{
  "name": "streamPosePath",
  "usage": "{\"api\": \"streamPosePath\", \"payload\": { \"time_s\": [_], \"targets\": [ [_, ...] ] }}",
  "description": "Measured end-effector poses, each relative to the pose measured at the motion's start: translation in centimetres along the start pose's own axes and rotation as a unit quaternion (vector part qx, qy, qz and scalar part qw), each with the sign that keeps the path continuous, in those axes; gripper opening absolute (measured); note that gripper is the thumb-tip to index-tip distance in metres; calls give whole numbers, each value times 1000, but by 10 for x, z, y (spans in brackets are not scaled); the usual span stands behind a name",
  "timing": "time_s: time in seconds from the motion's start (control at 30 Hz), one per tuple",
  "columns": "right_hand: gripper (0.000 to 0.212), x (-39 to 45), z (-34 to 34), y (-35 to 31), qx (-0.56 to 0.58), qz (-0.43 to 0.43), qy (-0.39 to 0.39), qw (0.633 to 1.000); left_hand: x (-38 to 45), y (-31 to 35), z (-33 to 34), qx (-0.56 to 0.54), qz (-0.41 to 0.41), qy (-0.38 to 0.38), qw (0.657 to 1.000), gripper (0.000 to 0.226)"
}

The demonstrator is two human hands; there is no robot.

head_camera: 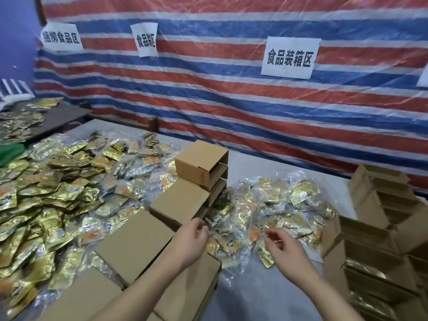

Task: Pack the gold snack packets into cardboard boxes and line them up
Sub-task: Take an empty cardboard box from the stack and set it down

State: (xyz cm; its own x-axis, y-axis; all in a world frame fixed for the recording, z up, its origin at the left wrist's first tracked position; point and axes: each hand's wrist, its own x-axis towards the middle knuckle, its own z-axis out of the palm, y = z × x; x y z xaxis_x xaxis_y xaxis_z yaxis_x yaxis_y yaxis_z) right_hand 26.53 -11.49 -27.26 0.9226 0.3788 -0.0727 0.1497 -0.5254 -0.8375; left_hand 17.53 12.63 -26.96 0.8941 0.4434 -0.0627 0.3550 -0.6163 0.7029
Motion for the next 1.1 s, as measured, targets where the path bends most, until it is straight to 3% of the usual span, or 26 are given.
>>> {"api": "streamPosePath", "payload": {
  "time_s": [0.07,0.17,0.27,0.47,0.6,0.7,0.83,0.97,1.1],
  "targets": [
    [14,1,11,2,-4,4,-19,1000,23,-2,-6,-2,-23,13,1000,26],
    [14,9,23,5,-10,14,-37,999,83,8,-11,14,-41,68,997,62],
    [21,28,30,4,-24,22,-58,998,152,25,-10,81,-48,109,990,81],
    [41,64,23,-2,-10,49,-78,996,242,28,19,232,-92,72,966,98],
    [33,76,3,2,8,59,-50,997,262,24,32,335,-72,32,939,82],
    [20,77,-8,5,29,65,-30,997,259,23,25,330,-75,63,939,54],
    [14,72,-22,5,42,66,-11,997,246,30,-9,287,-4,124,950,29],
    [27,69,-44,-12,56,45,44,996,199,72,-34,219,94,188,953,31],
    [51,65,-74,-31,51,34,136,989,128,122,-35,165,177,141,960,28]
  ]
}}
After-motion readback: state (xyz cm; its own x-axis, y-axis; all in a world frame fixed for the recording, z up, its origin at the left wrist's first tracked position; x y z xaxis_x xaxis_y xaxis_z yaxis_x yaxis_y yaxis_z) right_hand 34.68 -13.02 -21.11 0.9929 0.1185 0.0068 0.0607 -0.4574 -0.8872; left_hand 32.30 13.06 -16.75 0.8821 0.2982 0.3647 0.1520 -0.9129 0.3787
